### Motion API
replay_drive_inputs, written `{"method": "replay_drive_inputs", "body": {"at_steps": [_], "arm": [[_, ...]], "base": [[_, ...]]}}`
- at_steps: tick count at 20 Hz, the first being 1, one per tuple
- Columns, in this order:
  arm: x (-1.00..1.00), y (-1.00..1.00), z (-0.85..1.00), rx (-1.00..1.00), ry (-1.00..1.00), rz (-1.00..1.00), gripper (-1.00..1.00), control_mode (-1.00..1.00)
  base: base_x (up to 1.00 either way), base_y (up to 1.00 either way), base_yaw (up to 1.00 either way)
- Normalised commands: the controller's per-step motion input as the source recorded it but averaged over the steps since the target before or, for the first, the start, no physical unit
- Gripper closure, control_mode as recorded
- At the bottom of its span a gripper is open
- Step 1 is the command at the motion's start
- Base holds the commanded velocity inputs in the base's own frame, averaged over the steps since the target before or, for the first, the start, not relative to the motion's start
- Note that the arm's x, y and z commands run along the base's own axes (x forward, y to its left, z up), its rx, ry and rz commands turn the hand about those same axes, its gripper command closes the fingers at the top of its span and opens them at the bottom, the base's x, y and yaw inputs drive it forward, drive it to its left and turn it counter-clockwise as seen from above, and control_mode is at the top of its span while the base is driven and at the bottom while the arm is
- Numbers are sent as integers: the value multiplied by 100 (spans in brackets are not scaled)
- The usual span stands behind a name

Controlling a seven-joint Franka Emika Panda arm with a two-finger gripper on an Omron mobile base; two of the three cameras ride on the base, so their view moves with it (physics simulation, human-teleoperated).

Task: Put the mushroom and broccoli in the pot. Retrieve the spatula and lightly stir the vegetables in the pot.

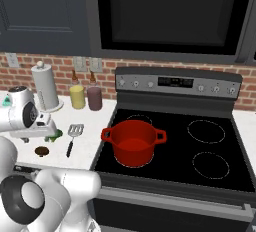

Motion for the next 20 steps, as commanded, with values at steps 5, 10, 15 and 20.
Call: {"method": "replay_drive_inputs", "body": {"at_steps": [5,10,15,20], "arm": [[11,0,-34,0,0,0,-100,-100],[0,0,-8,0,7,0,-100,-100],[7,0,-10,0,5,0,-100,-100],[3,0,-13,0,0,0,-100,-100]], "base": [[0,0,0],[0,0,0],[0,0,0],[0,0,0]]}}
